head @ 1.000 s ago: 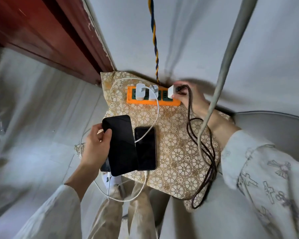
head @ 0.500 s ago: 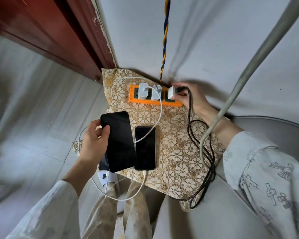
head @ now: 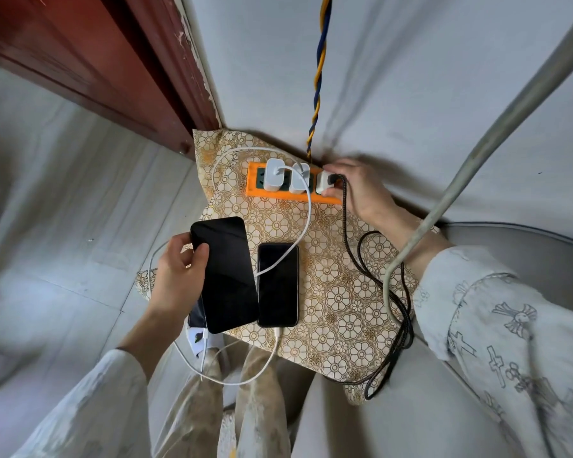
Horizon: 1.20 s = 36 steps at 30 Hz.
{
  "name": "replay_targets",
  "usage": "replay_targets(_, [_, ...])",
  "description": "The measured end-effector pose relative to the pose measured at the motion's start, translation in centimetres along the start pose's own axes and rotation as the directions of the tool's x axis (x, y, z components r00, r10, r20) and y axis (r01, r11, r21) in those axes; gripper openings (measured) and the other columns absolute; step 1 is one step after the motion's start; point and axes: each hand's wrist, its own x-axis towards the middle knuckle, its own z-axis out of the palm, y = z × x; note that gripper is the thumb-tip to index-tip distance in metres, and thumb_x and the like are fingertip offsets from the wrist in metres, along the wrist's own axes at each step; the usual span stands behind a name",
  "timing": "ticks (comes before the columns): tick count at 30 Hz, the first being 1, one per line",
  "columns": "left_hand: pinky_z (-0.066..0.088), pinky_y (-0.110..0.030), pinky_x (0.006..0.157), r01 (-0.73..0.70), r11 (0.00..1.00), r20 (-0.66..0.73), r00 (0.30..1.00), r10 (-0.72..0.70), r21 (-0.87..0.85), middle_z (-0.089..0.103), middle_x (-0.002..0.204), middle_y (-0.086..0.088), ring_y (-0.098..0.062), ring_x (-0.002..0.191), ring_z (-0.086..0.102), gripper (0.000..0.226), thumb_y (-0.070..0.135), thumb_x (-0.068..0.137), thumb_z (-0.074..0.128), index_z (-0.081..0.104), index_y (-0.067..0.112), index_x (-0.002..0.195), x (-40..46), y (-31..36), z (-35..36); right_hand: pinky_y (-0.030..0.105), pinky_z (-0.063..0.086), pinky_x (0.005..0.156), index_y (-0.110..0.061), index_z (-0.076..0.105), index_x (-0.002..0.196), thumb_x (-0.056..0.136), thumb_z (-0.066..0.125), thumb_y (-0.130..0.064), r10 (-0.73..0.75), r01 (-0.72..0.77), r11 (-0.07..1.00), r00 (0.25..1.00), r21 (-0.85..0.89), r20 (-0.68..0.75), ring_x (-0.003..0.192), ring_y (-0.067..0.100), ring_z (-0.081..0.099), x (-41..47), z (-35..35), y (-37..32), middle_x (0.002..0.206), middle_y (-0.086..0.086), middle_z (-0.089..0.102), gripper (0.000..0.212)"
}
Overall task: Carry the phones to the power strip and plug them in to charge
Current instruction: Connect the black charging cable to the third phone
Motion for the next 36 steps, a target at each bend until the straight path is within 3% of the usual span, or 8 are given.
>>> replay_targets(11, [0.048,-0.026,0.06,0.014,0.999,-0.002,1.0,-0.014,-0.029,0.065,0.087,0.0,-0.009,0.075,0.061,0.015,0.019,0.094,0.046,0.048,0.02,0.108,0.2,-0.2,0.4,0.023,0.036,0.099,0.0,0.053,0.122,0.08,0.066,-0.009,-0.093,0.108,0.971,0.992,-0.212,0.08,0.11,0.024,0.054,0.3,0.7,0.4,0.12,0.012,0.057,0.045])
replay_targets(18, [0.051,-0.03,0.064,0.01,1.0,0.013,1.0,-0.011,0.013,0.065,0.084,0.005,-0.011,0.076,0.062,0.013,0.02,0.093,0.046,0.048,0.021,0.106,-0.4,-0.1,0.0,0.031,0.027,0.109,-0.005,0.041,0.134,0.083,0.064,-0.014,-0.015,0.031,0.954,0.998,-0.297,0.056,0.124,0.027,0.043,0.6,1.2,0.6,0.134,0.013,0.048,0.057])
replay_targets(22, [0.049,-0.033,0.067,0.03,0.999,0.013,0.999,-0.031,0.037,0.066,0.086,-0.005,-0.019,0.076,0.061,0.013,0.018,0.093,0.047,0.049,0.018,0.106,-1.5,-0.8,-0.3,0.019,0.03,0.105,-0.006,0.04,0.134,0.088,0.055,-0.016,0.114,-0.112,0.991,0.993,-0.073,0.026,0.119,0.024,0.046,-2.6,1.3,1.1,0.135,0.013,0.042,0.049])
replay_targets(24, [0.047,-0.033,0.068,0.038,0.998,0.012,0.999,-0.039,0.054,0.065,0.095,-0.01,-0.023,0.081,0.06,0.014,0.018,0.093,0.047,0.049,0.018,0.106,-2.1,-0.9,-0.3,0.003,0.045,0.078,-0.005,0.055,0.118,0.089,0.052,-0.014,0.235,-0.237,0.963,0.971,0.13,0.036,0.09,0.017,0.058,-5.3,0.8,1.6,0.125,0.011,0.049,0.03])
replay_targets(26, [0.046,-0.034,0.068,0.045,0.996,0.012,0.999,-0.046,0.083,0.064,0.103,-0.013,-0.026,0.084,0.059,0.017,0.018,0.093,0.047,0.05,0.017,0.109,-2.7,-0.7,-0.1,0.016,0.052,0.053,-0.008,0.063,0.101,0.091,0.05,-0.015,0.324,-0.325,0.92,0.945,0.22,0.043,0.065,0.016,0.057,-8.2,0.1,2.1,0.104,0.009,0.06,0.017])
replay_targets(29, [0.051,-0.049,0.082,0.065,0.991,0.024,0.997,-0.068,0.116,0.063,0.111,-0.018,-0.035,0.096,0.06,0.028,0.019,0.092,0.048,0.05,0.011,0.119,-4.1,-0.3,0.6,0.028,0.044,0.051,-0.01,0.065,0.096,0.093,0.047,-0.025,0.402,-0.408,0.893,0.913,0.191,0.072,0.051,0.02,0.048,-12.5,-0.8,2.5,0.079,0.011,0.065,0.024])
replay_targets(32, [0.048,-0.051,0.093,0.094,0.988,0.071,0.992,-0.103,0.125,0.062,0.111,-0.016,-0.032,0.102,0.06,0.032,0.017,0.093,0.047,0.049,0.006,0.122,-5.7,0.1,1.3,0.04,0.05,0.07,0.0,0.061,0.105,0.092,0.046,-0.033,0.493,-0.538,0.82,0.838,0.197,0.234,0.065,0.035,0.056,-16.0,-1.0,2.2,0.085,0.021,0.064,0.039])
replay_targets(36, [0.049,-0.042,0.084,0.086,0.984,0.103,0.989,-0.103,0.159,0.062,0.1,-0.012,-0.025,0.09,0.058,0.029,0.017,0.093,0.047,0.05,0.008,0.121,-7.2,0.3,2.1,0.046,0.048,0.087,-0.003,0.063,0.097,0.091,0.043,-0.045,0.497,-0.567,0.809,0.801,0.156,0.333,0.099,0.039,0.061,-18.3,-1.4,1.7,0.104,0.022,0.066,0.047])
